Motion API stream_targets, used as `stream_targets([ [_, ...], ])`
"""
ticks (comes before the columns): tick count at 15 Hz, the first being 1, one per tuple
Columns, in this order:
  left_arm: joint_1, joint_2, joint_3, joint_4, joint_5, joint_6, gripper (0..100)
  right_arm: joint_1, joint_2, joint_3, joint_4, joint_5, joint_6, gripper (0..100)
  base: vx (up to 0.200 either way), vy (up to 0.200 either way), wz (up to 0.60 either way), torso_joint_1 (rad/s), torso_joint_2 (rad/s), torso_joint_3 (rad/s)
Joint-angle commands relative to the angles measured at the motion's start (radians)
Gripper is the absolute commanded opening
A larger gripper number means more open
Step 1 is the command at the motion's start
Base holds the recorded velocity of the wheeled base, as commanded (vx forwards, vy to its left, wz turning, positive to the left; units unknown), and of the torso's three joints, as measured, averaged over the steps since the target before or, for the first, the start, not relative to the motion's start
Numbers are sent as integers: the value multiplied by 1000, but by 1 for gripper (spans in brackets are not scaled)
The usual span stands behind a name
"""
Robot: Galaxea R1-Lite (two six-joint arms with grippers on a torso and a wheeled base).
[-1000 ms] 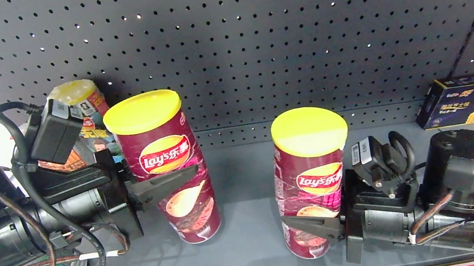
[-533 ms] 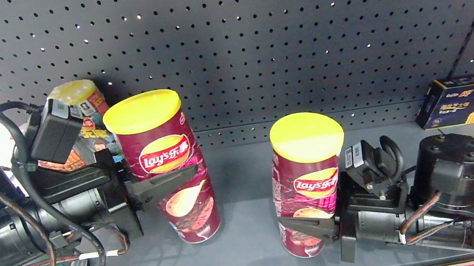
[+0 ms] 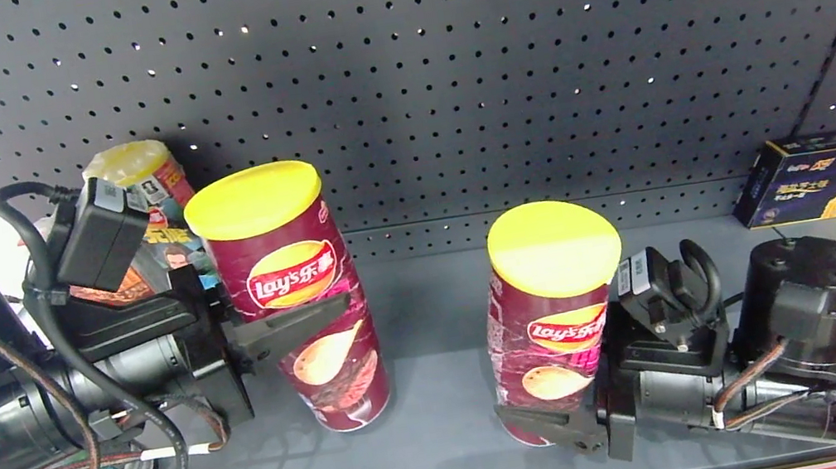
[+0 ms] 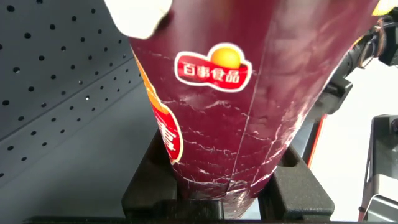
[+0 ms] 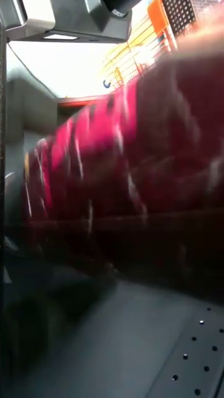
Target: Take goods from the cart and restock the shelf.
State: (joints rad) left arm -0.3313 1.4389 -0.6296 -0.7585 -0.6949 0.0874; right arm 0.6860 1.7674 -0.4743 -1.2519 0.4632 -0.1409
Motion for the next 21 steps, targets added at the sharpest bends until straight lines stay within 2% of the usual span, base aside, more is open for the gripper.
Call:
stream_targets([
  [1, 0, 0, 11, -1, 0, 0, 0, 1, -28, 13, -1, 2, 0, 100, 0, 0, 0, 0, 0, 0],
  [10, -5, 0, 21, -1, 2, 2, 0, -6, -289, 172, 8, 2, 0, 100, 0, 0, 0, 0, 0, 0],
  [12, -5, 0, 21, -1, 3, 2, 0, -45, -345, 223, 9, 2, 0, 100, 0, 0, 0, 0, 0, 0],
  [17, -6, -2, 19, -1, 3, 2, 0, -189, -589, 368, 42, -1, 1, 100, 0, 0, 0, 0, 0, 0],
  [19, -6, -3, 18, -2, 3, 2, 0, -295, -703, 376, 88, -3, 3, 100, 0, 0, 0, 0, 0, 0],
  [20, -5, -3, 14, -2, 3, 2, 0, -390, -807, 381, 163, -11, 3, 100, 0, 0, 0, 0, 0, 0],
  [21, -5, -3, 16, -2, 3, 2, 0, -439, -876, 385, 216, -24, 3, 100, 0, 0, 0, 0, 0, 0],
])
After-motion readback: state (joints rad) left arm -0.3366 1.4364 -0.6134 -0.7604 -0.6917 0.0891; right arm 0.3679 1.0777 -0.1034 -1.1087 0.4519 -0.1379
